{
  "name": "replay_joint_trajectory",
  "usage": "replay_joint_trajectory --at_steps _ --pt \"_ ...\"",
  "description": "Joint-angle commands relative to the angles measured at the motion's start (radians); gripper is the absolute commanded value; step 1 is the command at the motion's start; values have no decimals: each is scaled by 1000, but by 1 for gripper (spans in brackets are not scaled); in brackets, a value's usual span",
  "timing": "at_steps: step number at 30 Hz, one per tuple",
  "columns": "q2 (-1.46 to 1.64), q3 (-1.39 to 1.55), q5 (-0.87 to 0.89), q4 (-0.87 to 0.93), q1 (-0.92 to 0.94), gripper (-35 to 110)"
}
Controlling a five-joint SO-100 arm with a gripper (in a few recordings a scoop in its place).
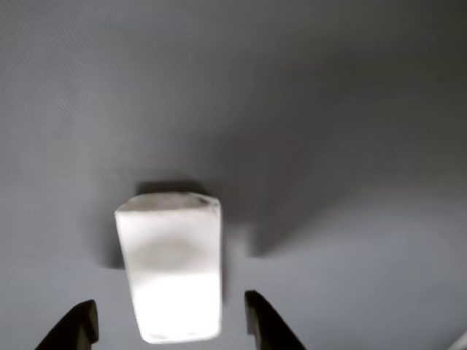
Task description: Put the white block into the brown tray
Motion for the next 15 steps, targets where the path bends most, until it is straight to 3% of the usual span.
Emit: replay_joint_trajectory --at_steps 1,15 --pt "2 -40 6 0 -2 46" --pt "-9 -38 3 -9 12 46"
